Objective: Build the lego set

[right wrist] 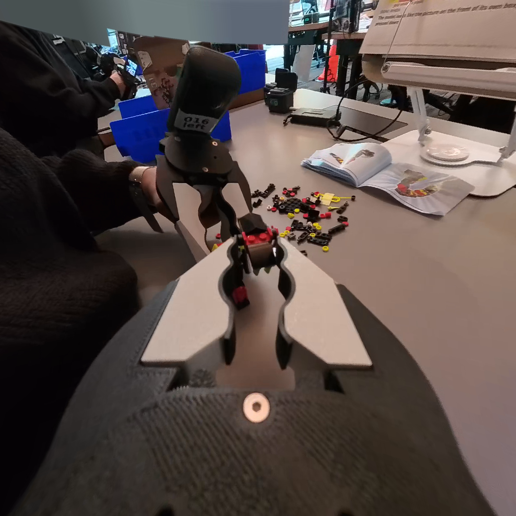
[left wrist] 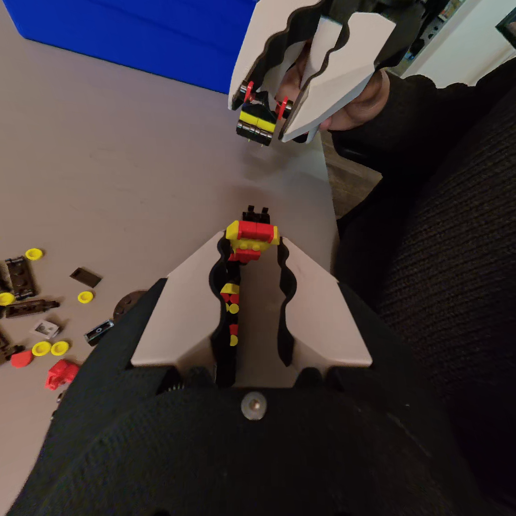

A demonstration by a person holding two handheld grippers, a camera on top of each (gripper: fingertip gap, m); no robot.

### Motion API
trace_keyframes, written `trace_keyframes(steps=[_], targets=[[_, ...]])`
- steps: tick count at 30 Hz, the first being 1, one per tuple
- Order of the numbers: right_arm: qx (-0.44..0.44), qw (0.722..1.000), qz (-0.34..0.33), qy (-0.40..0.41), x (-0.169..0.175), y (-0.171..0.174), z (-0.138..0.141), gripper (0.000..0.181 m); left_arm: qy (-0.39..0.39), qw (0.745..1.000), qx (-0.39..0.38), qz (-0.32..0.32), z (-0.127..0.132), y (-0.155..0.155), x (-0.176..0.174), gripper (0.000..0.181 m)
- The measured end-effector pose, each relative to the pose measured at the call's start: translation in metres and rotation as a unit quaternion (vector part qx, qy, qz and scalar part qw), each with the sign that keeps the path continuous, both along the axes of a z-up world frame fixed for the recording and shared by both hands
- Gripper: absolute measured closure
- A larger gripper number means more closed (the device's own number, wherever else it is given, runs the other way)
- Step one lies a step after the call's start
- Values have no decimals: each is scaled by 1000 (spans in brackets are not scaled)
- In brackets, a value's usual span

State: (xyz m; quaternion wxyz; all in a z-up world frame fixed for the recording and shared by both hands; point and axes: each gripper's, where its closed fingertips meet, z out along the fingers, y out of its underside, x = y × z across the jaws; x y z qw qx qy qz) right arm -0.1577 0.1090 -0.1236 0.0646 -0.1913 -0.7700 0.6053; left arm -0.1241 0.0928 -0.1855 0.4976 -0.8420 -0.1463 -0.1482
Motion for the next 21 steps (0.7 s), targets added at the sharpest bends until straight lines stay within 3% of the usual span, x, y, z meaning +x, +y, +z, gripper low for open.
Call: trace_keyframes(steps=[7, 14, 17, 19, 21], targets=[[11, 1000, 3, 3, 5, -1, -1, 157, -18, 1000, 9, 12, 2, -4, 0, 147], [41, 999, 18, 5, 15, 0, -4, 157, -111, 987, 79, 86, 22, -17, -3, 125], [52, 998, 29, 9, 19, -4, -2, 158, -198, 966, 89, 138, 26, -23, -3, 122], [77, 996, 44, 22, 22, -5, -5, 158, -285, 935, 86, 193, 22, -26, -5, 127], [111, 991, 63, 43, 22, -3, -10, 157, -355, 902, 130, 208, 33, -24, -4, 132]])
